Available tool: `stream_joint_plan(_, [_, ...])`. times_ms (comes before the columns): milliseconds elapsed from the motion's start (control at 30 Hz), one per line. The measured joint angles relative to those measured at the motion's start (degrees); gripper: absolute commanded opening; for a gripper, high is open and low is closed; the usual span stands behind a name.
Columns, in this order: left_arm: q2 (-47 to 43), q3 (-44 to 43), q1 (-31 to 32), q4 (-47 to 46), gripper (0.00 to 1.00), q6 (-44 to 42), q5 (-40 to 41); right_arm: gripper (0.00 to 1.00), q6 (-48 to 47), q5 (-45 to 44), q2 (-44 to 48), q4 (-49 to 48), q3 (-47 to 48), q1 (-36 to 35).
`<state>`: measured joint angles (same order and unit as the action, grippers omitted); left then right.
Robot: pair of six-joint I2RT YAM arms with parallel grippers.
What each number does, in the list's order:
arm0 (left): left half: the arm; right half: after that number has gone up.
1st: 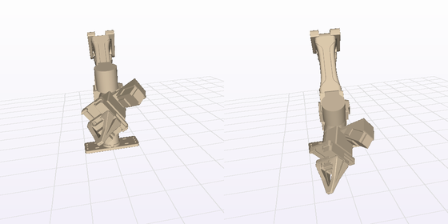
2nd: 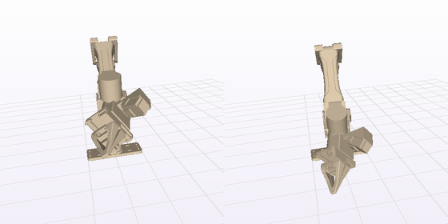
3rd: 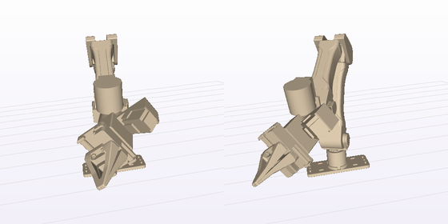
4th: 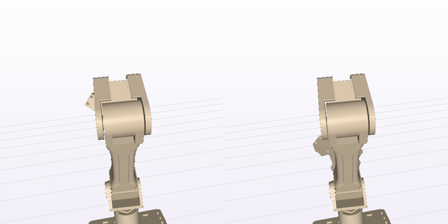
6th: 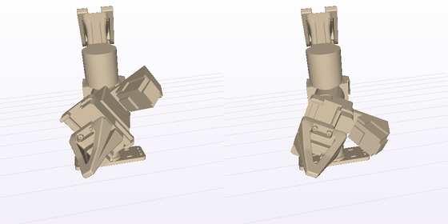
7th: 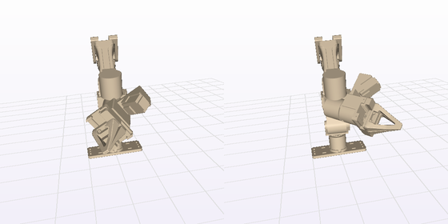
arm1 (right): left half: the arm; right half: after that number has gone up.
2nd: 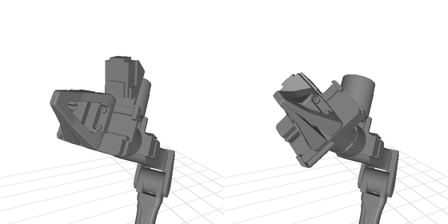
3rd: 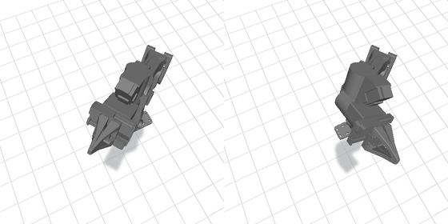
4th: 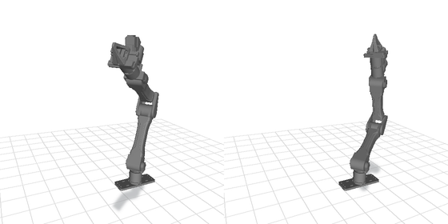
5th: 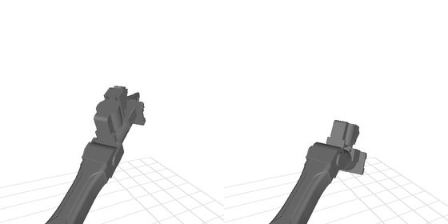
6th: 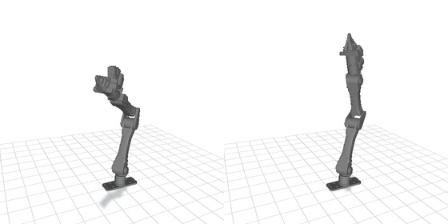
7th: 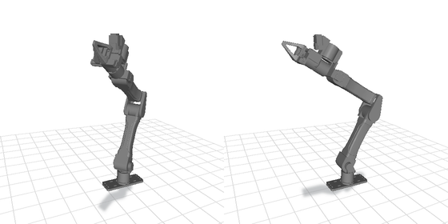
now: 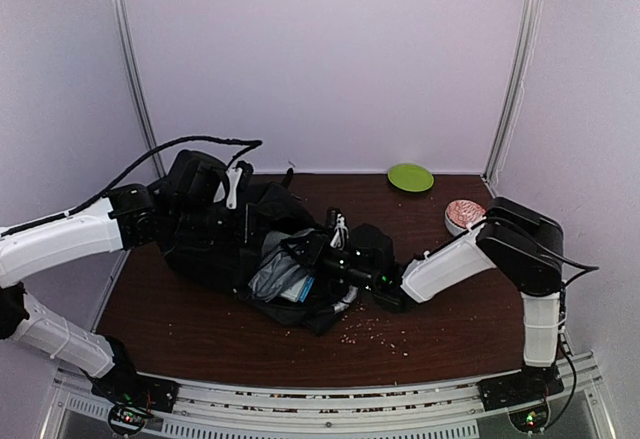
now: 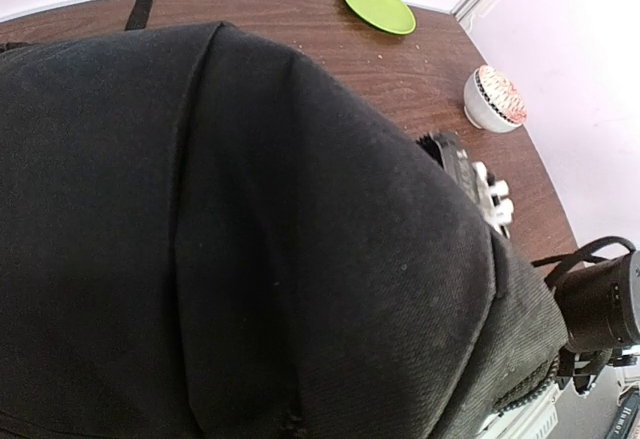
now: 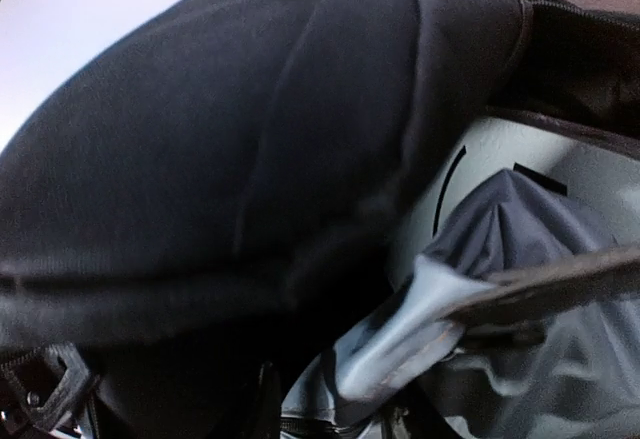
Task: Pack the student bag
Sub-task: Place the stationery in the student bag.
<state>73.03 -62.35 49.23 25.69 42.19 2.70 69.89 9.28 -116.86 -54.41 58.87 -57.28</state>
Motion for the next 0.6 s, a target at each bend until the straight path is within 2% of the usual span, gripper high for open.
stream_joint_plan(167, [0.48,0.00,0.15,-0.13,0.00,-0.11,0.04,0.61,-0.09,2.62,4.57,-0.04,-5.73,-0.24])
stream_joint_plan(433, [1.77,0.00,0.37,-1.03,0.00,-0.31,0.04,0.70,-5.73,4.61,18.05,17.81,-9.68,-0.24])
stream_joint_plan(600, [2.21,0.00,0.48,-1.27,0.00,-0.55,0.11,0.80,-6.36,3.21,22.45,27.91,-10.54,0.24])
